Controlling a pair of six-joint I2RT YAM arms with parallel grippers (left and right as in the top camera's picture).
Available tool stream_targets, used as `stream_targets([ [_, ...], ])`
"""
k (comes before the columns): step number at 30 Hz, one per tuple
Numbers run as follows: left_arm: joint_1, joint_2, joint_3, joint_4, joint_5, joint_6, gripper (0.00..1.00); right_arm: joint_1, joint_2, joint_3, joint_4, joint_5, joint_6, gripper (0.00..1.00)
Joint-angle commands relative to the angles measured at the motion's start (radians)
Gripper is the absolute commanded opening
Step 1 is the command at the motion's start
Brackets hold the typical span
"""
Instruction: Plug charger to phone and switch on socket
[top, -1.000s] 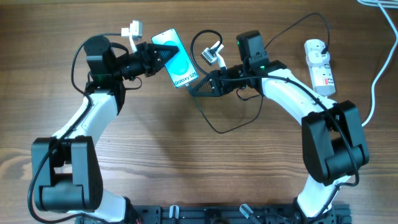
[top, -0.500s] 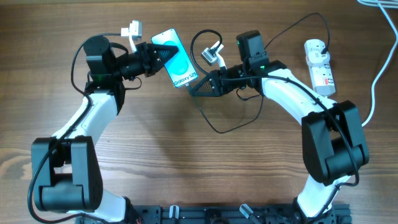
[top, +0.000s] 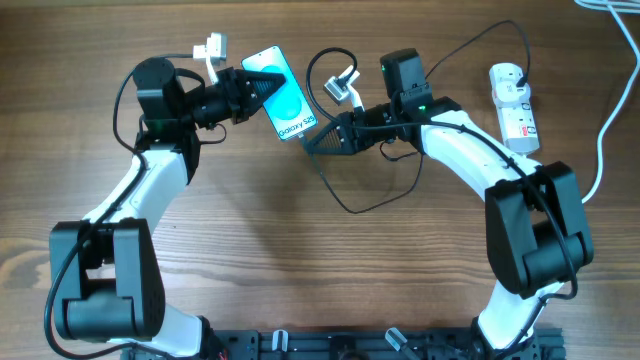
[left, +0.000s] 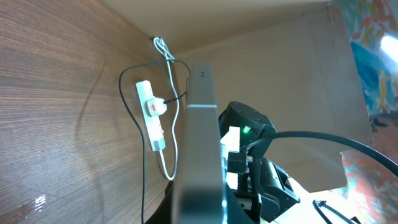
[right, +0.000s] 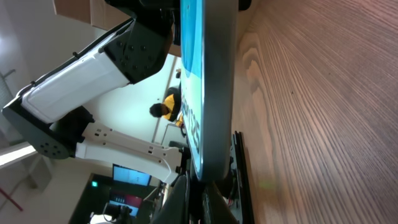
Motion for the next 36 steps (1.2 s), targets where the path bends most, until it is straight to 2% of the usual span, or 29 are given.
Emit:
stream_targets([
  [1,0.003,-0.002,0.012,-0.001,0.047,-0.006,0.04,0.000,-0.025,0.004,0.010,0.006,0.004,0.05],
  [12,-0.006,-0.002,0.012,-0.006,0.069,-0.002,0.04,-0.003,-0.025,0.004,0.100,0.005,0.082,0.05],
  [27,-0.045,-0.002,0.012,-0.006,0.070,-0.002,0.04,0.000,-0.025,0.004,0.117,0.150,0.112,0.04],
  [36,-0.045,-0.002,0.012,-0.006,0.109,-0.002,0.04,-0.001,-0.025,0.004,0.127,0.159,0.132,0.05],
])
